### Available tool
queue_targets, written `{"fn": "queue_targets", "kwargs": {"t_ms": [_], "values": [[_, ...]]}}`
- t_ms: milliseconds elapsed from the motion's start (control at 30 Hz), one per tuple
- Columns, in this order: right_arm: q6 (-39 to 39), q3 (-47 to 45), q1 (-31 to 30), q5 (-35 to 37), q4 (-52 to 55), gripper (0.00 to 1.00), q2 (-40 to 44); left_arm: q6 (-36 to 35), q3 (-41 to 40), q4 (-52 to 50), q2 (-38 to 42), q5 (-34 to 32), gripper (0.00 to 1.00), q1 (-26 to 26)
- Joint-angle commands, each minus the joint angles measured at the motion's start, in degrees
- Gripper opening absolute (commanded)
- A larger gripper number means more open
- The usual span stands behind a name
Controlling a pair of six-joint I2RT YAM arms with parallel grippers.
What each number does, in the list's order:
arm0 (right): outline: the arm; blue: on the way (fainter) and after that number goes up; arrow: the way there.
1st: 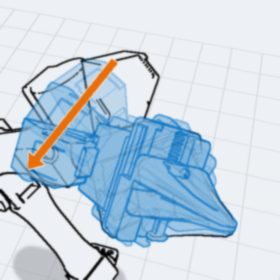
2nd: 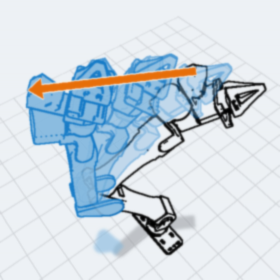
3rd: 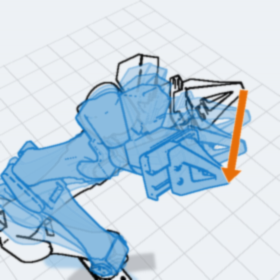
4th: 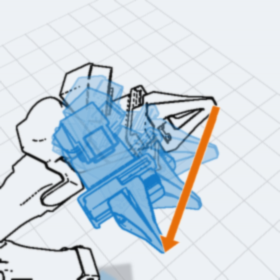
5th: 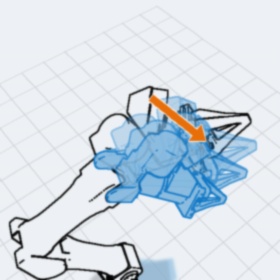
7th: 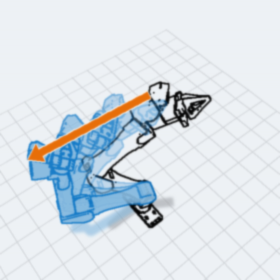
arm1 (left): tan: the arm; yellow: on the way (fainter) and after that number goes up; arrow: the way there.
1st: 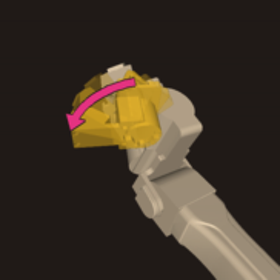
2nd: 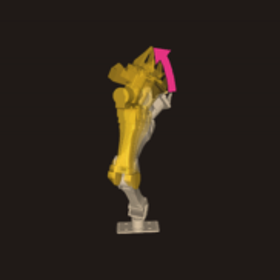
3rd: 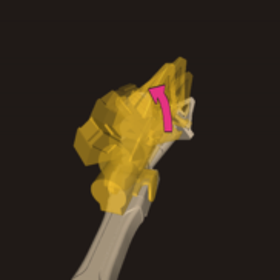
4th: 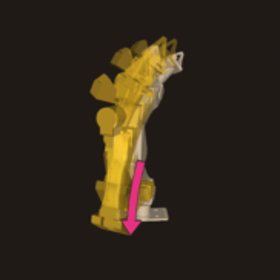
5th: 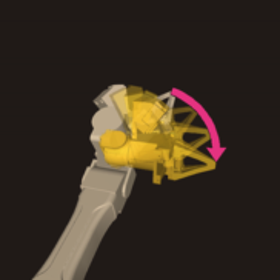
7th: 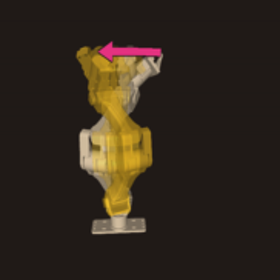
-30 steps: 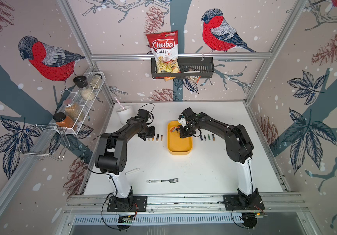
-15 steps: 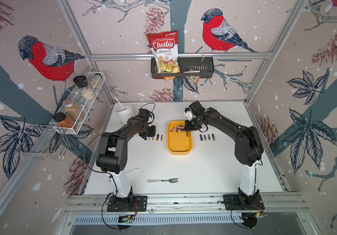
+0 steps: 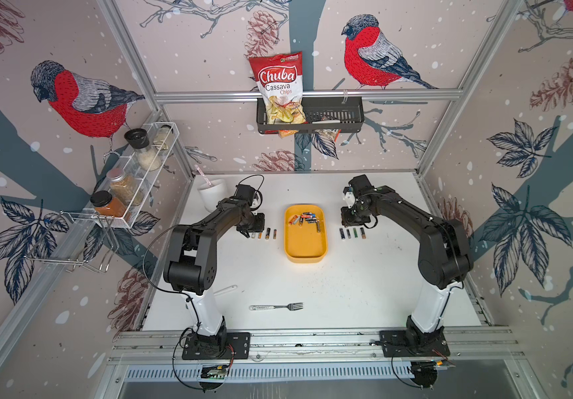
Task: Take the batteries out of the storage box
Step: Place the battery at the center of the board.
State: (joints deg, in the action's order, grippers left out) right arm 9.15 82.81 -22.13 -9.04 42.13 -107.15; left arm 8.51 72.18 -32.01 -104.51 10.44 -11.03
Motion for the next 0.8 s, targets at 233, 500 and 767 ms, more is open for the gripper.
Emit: {"fn": "queue_targets", "kwargs": {"t_ms": [233, 500, 767], "values": [[-1.76, -5.14, 6.42, 9.23, -0.31, 0.22, 2.35, -1.31, 0.97, -0.90, -0.17, -0.15, 0.40, -0.12], [-1.50, -6.78, 8.24, 12.48, -0.24, 0.22, 1.45, -1.40, 1.45, -1.39, -0.38, -0.20, 0.40, -0.12], [-1.68, -5.56, 8.24, 14.98, 0.65, 0.22, -1.44, -1.37, 1.12, -1.21, -0.12, -0.24, 0.40, -0.06]]}}
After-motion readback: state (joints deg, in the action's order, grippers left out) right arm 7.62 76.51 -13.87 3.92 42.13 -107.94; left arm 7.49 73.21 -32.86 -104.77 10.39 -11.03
